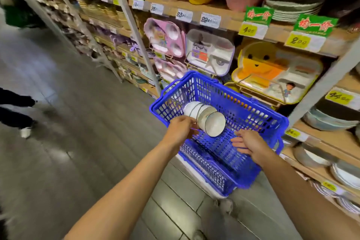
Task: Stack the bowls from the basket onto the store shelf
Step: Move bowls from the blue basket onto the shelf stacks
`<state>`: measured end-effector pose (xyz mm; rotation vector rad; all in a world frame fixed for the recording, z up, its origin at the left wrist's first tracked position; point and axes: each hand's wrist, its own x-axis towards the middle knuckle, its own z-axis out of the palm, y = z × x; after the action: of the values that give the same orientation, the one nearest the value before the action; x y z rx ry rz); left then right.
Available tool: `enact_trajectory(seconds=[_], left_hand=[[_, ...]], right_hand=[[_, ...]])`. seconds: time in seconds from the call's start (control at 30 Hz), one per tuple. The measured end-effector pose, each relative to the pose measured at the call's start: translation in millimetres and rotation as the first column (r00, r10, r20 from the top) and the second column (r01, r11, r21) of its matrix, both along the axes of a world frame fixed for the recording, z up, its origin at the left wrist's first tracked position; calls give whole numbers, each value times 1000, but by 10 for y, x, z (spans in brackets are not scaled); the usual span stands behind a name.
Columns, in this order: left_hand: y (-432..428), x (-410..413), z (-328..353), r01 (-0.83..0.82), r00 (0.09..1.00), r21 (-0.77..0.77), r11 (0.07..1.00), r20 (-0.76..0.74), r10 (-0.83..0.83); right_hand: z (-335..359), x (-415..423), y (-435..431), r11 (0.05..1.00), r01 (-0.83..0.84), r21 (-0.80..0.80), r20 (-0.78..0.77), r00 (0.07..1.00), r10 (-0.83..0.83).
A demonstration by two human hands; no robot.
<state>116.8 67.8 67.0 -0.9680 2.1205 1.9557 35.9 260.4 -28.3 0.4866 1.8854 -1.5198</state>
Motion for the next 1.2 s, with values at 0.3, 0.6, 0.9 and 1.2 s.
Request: enact_trajectory(seconds=[0.3,0.6,0.9,1.2], left_hand=[[-213,-949,-739,114,971,-1,993,213,-111],[-171,-1732,-1617,467,839,-248,849,426,-338],[-171,-2137,-2367,783,619,-363,506,533,-577],[-178,-2221,-2826,732,680,-440,519,450,-578]], right_hand=[[-561,-624,-236,999,29,41,172,984,-35],[-1270,-888,-397,974,179,140,309,926,-215],[-1988,-1061,-874,923,310,229,366,851,-376],[-2404,-1203,-1009,929,321,183,327,872,-365]])
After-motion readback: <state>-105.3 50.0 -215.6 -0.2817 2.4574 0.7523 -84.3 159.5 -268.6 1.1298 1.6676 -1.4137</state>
